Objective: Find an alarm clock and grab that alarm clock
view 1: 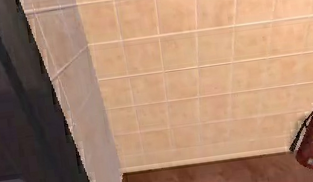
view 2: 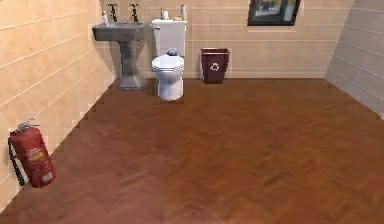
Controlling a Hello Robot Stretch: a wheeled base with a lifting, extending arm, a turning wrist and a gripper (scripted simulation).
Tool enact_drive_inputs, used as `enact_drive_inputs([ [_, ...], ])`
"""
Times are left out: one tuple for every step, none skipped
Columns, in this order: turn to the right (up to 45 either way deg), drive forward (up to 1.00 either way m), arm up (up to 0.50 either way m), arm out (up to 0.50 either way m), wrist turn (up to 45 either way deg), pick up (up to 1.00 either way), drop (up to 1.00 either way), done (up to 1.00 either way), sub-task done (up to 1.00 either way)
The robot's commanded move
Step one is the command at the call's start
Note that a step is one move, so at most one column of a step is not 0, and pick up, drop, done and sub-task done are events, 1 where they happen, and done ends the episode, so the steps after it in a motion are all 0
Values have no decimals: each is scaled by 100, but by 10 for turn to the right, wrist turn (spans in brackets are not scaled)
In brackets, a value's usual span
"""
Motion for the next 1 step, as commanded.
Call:
enact_drive_inputs([
  [450, 0, 0, 0, 0, 0, 0, 0, 0],
])
